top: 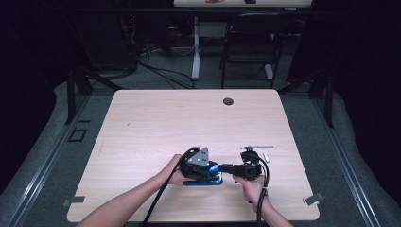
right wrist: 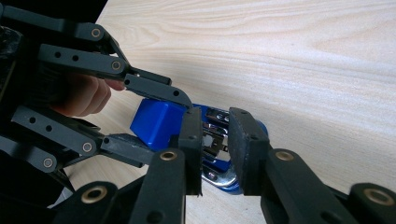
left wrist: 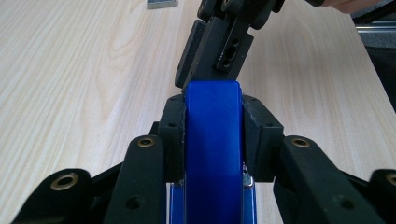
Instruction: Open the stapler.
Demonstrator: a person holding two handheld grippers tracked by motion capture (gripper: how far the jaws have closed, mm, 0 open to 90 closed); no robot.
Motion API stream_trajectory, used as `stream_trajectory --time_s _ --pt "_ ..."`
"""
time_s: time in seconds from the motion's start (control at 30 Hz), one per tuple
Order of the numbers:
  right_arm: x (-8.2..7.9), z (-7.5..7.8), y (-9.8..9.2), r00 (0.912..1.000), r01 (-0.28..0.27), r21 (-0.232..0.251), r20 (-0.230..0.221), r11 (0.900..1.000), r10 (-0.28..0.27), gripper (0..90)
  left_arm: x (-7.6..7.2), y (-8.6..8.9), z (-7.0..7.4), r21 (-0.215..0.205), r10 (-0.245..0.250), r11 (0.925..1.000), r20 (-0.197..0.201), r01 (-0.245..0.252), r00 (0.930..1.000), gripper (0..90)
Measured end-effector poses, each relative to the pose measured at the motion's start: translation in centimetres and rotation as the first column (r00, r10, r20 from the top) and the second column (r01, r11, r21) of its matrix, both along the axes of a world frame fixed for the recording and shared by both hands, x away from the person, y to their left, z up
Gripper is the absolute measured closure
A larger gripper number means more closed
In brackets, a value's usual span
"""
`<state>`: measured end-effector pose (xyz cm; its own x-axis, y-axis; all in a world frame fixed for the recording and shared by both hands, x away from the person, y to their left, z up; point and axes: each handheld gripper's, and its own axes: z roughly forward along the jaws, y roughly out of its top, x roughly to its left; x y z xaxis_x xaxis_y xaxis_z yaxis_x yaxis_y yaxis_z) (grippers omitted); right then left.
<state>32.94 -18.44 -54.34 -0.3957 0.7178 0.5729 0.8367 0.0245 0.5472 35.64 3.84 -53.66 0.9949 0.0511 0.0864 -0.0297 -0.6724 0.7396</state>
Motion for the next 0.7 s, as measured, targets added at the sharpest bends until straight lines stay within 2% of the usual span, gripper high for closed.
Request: stream_trajectory --time_s 0.07,0.2,0.37,0.5,0.6,0.7 --pt "0.0 0.0 0.0 1.0000 -0.003 -0.002 -0.002 1.000 0.003 76.4 0.0 0.0 -0.1 0.030 0.000 0.9995 0.003 0.000 1.0000 64.0" --pt "0.1 0.0 -0.2 0.9999 -0.006 0.004 -0.009 1.000 0.007 76.4 0.3 0.3 -0.8 0.099 0.016 0.9950 -0.020 -0.014 0.9997 59.5" --pt "0.2 0.1 -0.2 0.9999 -0.009 0.016 -0.006 1.000 0.010 76.6 0.3 -0.1 -0.8 0.101 0.037 0.9943 -0.032 -0.033 0.9988 55.9" --pt "0.2 0.1 -0.2 0.9999 -0.015 0.025 -0.005 1.000 0.015 77.9 -0.2 -0.6 -0.1 0.111 0.037 0.9931 0.011 -0.038 0.9992 54.7" --pt "0.1 0.3 -0.1 0.9996 -0.029 0.039 0.007 0.999 0.029 77.9 -0.3 -0.6 0.3 0.108 0.050 0.9928 0.017 -0.051 0.9986 54.9" --pt "0.0 0.5 0.1 0.9988 -0.042 0.040 0.027 0.998 0.041 77.6 -0.4 -0.4 0.7 0.109 0.051 0.9925 0.038 -0.055 0.9980 61.8"
